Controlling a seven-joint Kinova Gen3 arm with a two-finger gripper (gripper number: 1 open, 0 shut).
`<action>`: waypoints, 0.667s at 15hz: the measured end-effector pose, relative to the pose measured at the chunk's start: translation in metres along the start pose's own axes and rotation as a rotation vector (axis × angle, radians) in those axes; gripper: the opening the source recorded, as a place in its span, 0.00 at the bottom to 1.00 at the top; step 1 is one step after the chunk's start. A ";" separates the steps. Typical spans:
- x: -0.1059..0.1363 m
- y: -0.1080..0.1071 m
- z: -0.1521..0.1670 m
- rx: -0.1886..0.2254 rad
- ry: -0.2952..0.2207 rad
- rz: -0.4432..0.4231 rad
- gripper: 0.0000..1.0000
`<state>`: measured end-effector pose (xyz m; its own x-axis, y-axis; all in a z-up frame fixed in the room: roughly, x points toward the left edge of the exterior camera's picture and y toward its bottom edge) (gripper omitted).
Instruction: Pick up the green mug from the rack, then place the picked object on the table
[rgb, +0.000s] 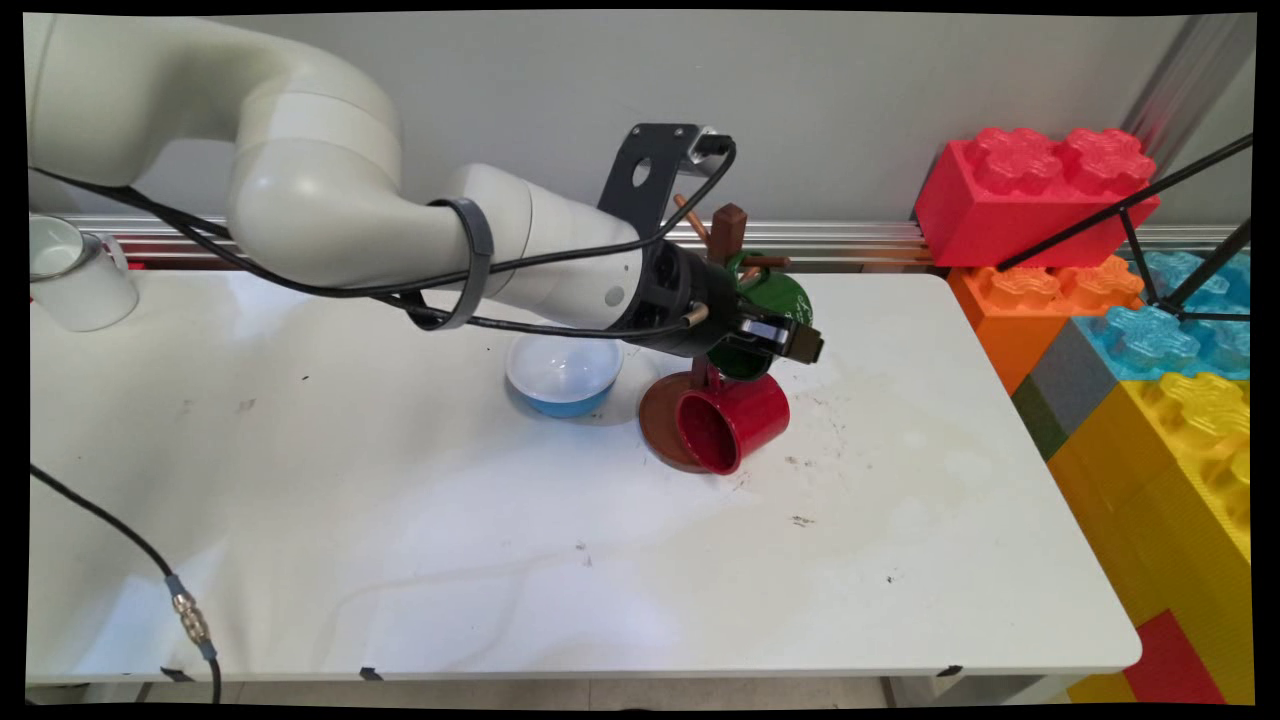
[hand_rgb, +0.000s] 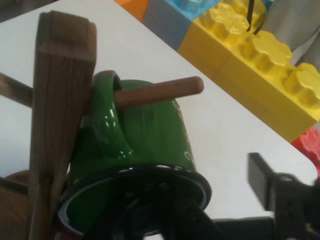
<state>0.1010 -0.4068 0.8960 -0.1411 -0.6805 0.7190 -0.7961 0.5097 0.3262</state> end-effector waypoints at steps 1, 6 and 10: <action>0.000 -0.001 0.000 0.003 0.001 -0.003 0.00; -0.002 -0.005 0.001 0.019 0.004 -0.013 0.00; -0.004 -0.008 -0.001 0.028 -0.002 -0.021 0.00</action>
<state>0.1080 -0.4075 0.8906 -0.1254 -0.6918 0.7112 -0.8148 0.4807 0.3240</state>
